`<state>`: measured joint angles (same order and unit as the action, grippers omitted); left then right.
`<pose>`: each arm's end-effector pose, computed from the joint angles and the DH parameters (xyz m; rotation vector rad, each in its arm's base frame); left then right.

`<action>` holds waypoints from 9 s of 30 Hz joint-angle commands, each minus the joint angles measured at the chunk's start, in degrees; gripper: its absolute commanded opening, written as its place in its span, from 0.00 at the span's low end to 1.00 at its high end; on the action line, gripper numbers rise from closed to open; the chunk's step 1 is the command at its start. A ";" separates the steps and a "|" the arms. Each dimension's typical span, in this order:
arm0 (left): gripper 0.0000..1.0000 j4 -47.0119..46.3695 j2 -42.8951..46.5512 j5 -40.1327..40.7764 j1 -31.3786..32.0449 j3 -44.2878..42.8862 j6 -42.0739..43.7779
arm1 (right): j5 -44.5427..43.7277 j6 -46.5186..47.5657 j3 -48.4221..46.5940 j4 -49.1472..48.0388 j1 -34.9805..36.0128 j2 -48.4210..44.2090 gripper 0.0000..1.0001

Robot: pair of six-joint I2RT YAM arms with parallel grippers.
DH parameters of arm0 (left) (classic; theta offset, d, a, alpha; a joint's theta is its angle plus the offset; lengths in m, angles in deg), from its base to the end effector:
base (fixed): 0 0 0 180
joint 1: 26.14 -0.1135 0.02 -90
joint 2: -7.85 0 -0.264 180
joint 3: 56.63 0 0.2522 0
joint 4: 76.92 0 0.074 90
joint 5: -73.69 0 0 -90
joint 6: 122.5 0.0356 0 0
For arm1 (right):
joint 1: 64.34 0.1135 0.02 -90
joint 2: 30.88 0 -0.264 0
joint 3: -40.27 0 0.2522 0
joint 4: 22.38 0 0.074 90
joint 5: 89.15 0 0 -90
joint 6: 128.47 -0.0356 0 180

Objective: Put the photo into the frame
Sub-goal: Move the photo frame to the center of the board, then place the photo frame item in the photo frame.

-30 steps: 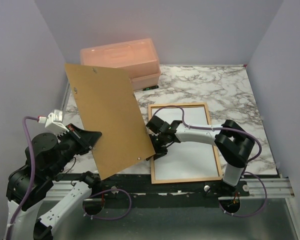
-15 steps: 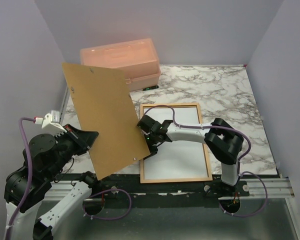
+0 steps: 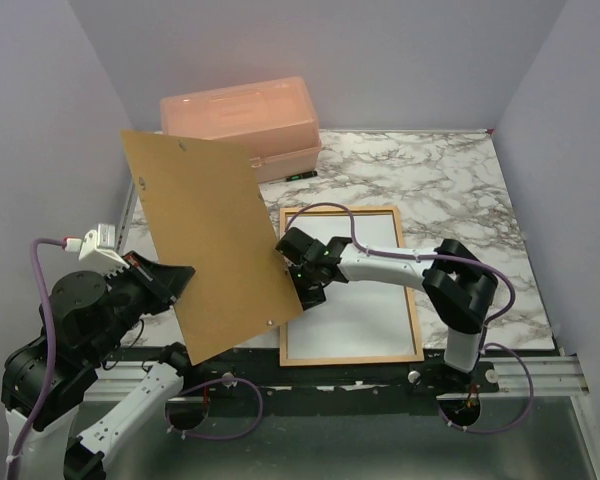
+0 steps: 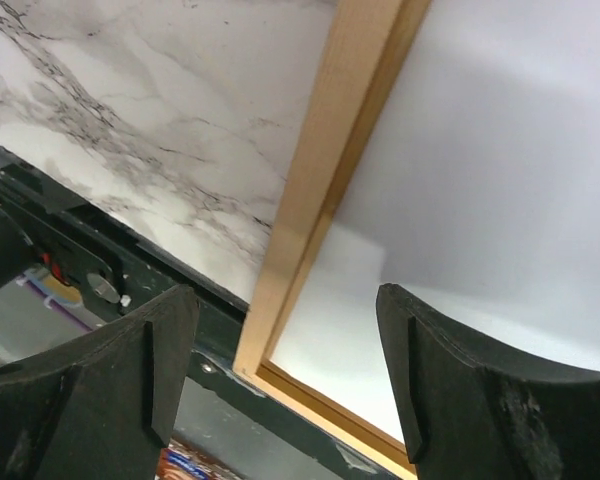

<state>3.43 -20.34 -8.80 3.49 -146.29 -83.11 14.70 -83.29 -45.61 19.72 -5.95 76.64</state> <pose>0.0120 -0.0015 0.4244 -0.4523 1.9321 -0.8136 0.1929 0.3297 0.1749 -0.4312 2.9171 0.7612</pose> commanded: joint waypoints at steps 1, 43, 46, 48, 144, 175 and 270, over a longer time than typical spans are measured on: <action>0.00 -3.25 0.60 1.50 -0.01 -3.23 0.25 | -5.77 3.42 1.29 5.33 -2.00 -4.82 0.80; 0.00 -13.66 -7.01 -10.33 -0.18 11.21 0.15 | 0.97 16.90 22.61 4.44 -45.54 -17.79 0.95; 0.00 -14.72 -6.98 -11.40 -0.73 12.43 0.42 | 3.44 16.29 23.28 3.33 -45.39 -17.46 0.95; 0.00 -15.31 -7.04 -12.04 -1.55 13.23 0.94 | 4.48 15.89 23.34 2.82 -45.26 -17.34 0.94; 0.00 -70.92 -22.58 -44.31 -11.04 50.74 -11.04 | 12.26 6.40 30.20 -6.63 -38.99 -26.69 0.98; 0.00 -60.96 -19.44 -45.76 -10.73 45.77 -8.38 | 13.81 7.20 29.84 -8.11 -38.97 -26.93 0.98; 0.64 -38.20 -41.82 -23.14 -0.71 35.49 10.70 | 25.80 16.61 26.93 -15.87 -40.04 -15.04 0.97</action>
<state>-39.63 -61.34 -36.76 0.03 -106.73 -74.47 35.36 -66.37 -18.55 5.31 -47.87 59.99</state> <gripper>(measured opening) 0.594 0.974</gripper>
